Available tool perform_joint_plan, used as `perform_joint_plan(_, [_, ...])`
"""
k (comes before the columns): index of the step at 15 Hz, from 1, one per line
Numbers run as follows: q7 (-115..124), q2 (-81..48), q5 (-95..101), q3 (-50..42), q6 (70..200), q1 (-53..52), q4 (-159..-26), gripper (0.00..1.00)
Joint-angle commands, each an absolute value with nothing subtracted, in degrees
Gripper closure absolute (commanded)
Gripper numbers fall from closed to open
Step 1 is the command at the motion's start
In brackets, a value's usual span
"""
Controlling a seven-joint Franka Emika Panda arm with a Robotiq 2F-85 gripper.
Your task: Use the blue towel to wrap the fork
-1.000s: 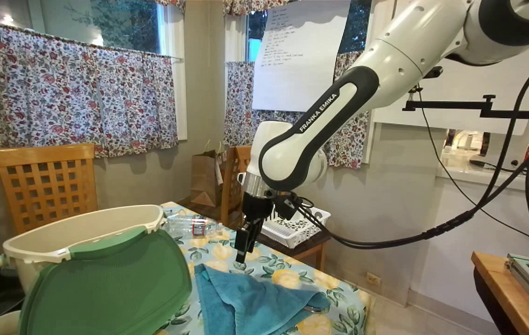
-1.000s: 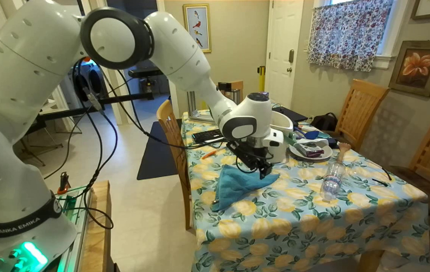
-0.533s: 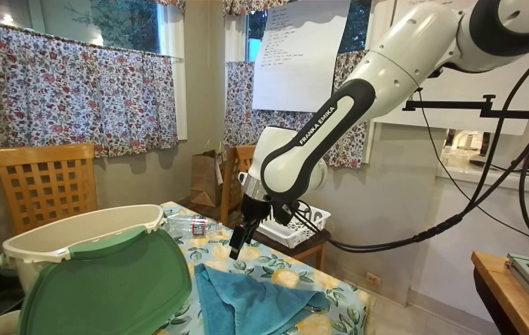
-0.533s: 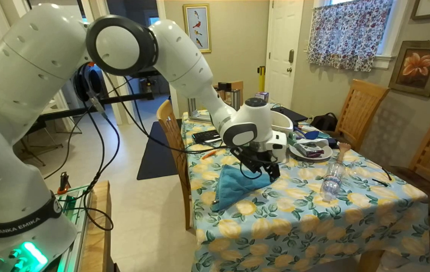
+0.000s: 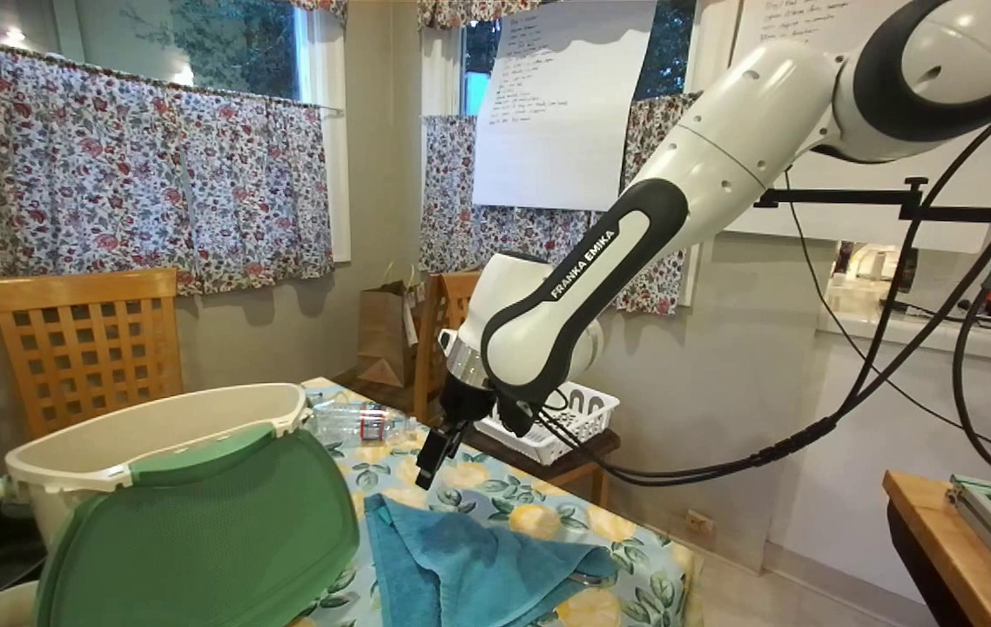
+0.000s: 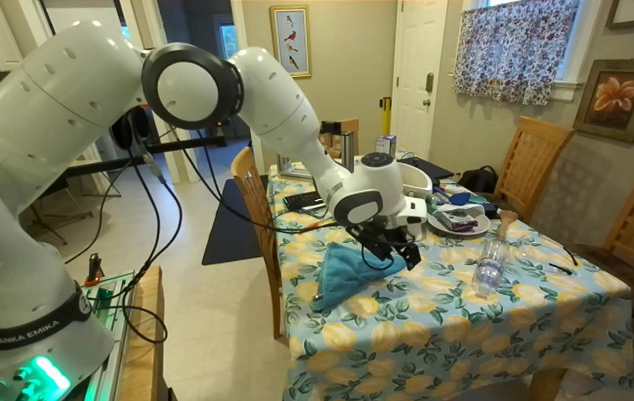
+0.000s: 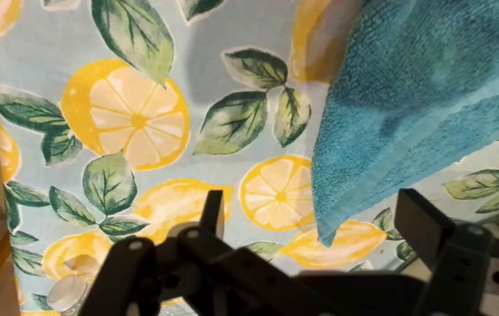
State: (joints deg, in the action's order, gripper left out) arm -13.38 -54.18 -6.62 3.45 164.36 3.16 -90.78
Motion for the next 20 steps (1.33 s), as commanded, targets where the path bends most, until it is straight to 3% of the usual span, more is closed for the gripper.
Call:
perform_joint_plan(1, [-12.09,-58.77,-4.59,4.92,163.84,4.18,-84.1,0.0])
perform_joint_plan(14, [-12.28,-68.35,-4.62,7.06,158.54,3.27,-70.06,0.01])
perform_joint_plan(15, [-12.33,-68.96,-4.6,7.07,158.02,3.13,-69.1,0.05])
perform_joint_plan(16, [-12.61,-69.59,-4.6,7.27,157.3,3.14,-68.15,0.25])
perform_joint_plan(18, [-12.76,-70.54,-4.69,7.45,156.12,2.92,-66.49,0.36])
perform_joint_plan(20, [-12.91,-71.13,-4.77,7.68,155.14,2.75,-65.22,0.54])
